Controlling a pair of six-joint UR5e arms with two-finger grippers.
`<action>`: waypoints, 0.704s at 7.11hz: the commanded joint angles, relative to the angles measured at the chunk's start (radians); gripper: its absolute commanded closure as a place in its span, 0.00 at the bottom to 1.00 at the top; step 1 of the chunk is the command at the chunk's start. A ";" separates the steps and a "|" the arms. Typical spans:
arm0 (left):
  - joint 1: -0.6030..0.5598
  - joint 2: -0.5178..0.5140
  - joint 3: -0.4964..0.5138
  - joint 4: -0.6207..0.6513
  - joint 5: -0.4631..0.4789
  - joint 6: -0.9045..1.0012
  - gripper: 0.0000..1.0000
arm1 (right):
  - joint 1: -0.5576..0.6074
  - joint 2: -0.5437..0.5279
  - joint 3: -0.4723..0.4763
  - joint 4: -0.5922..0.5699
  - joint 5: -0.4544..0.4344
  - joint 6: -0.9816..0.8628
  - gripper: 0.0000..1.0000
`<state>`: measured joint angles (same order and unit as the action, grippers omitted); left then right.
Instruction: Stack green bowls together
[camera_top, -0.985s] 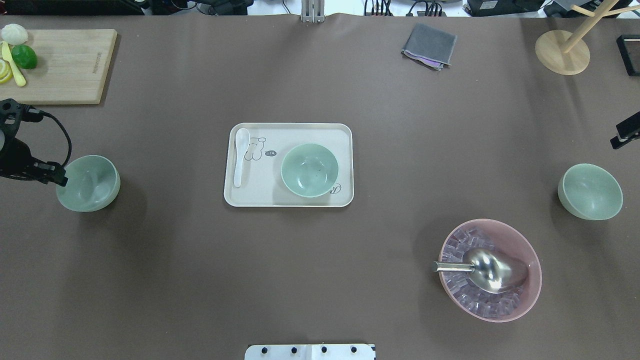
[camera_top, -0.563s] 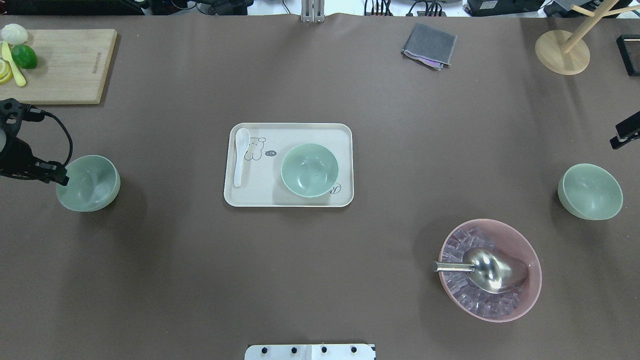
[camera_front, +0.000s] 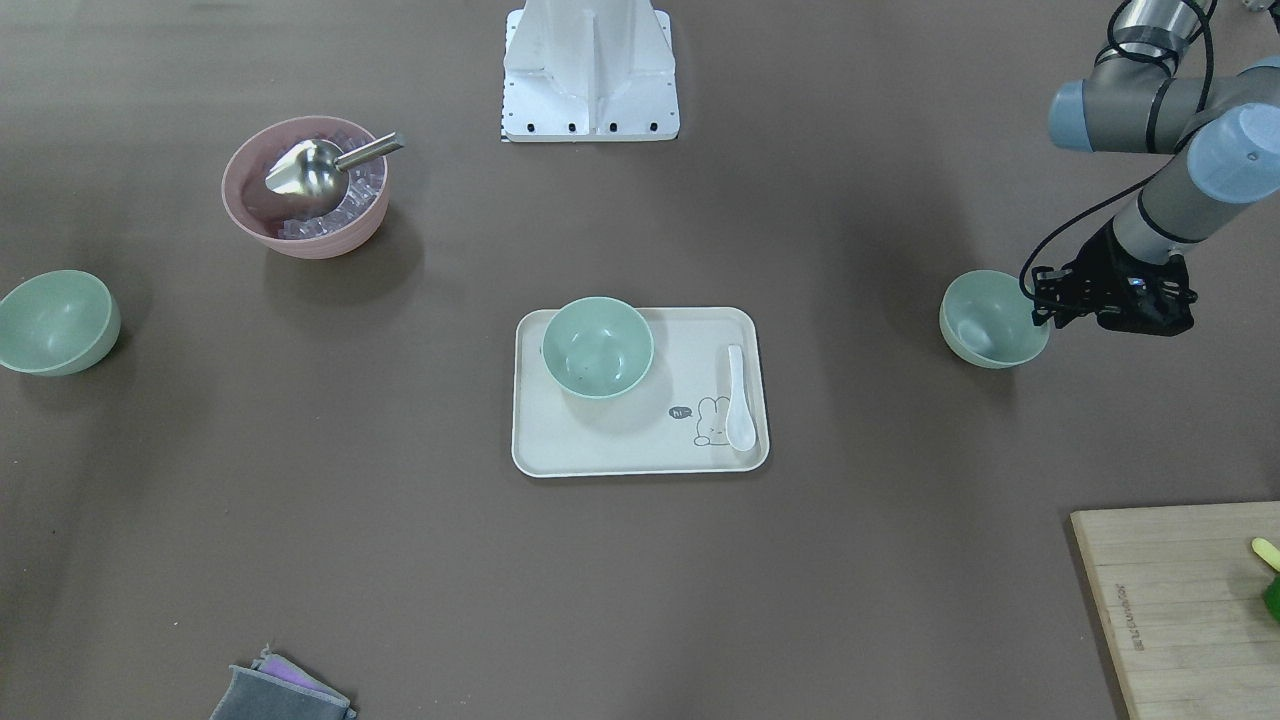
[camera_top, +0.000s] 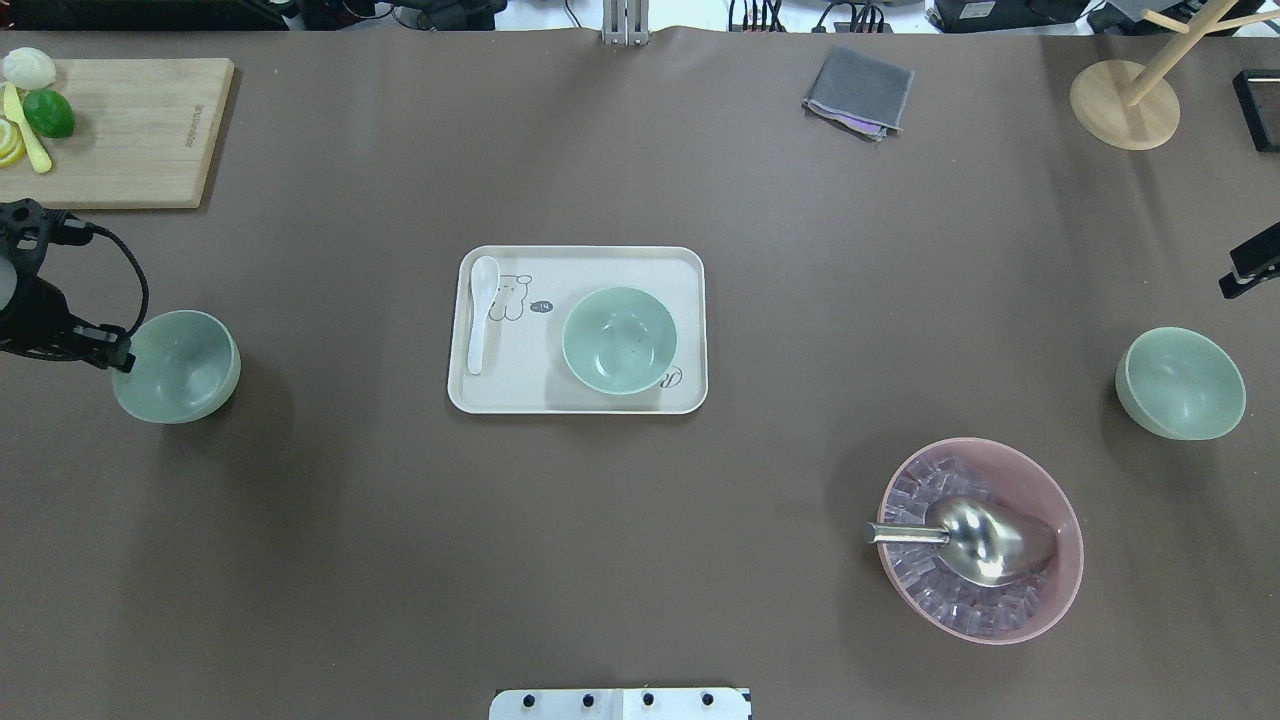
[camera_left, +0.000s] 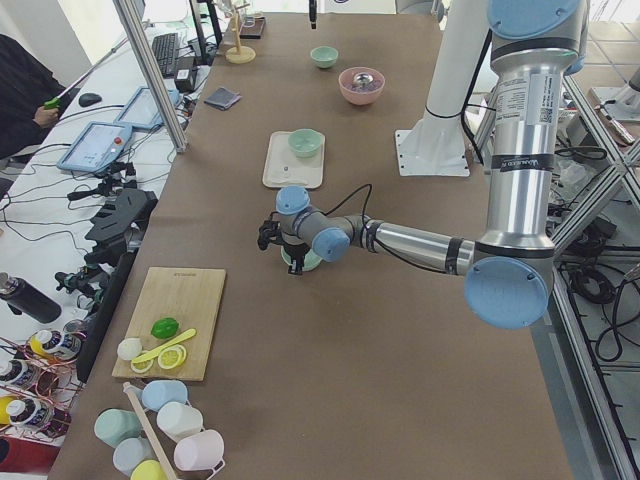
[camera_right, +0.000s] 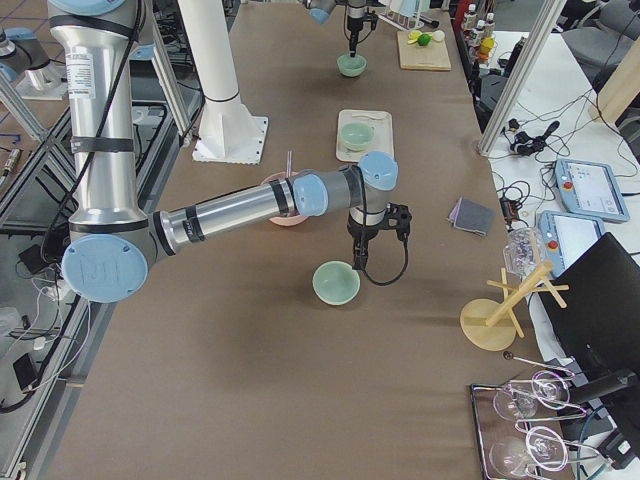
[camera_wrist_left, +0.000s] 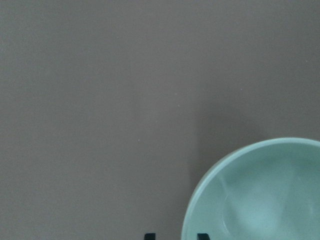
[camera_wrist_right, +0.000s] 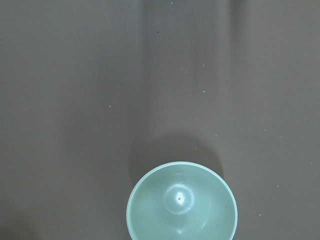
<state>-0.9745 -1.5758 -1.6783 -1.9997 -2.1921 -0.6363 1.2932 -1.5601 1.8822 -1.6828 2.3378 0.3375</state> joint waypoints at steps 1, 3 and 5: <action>0.010 -0.001 0.000 -0.001 -0.002 -0.002 0.66 | -0.002 0.000 0.000 -0.002 0.000 0.002 0.00; 0.011 -0.001 0.000 -0.001 -0.002 -0.002 0.66 | -0.002 0.000 0.000 -0.002 0.000 0.002 0.00; 0.011 -0.001 0.000 -0.004 -0.002 -0.003 0.79 | -0.002 0.000 0.000 -0.002 0.000 0.002 0.00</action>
<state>-0.9635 -1.5769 -1.6782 -2.0017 -2.1936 -0.6385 1.2917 -1.5601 1.8822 -1.6843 2.3378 0.3390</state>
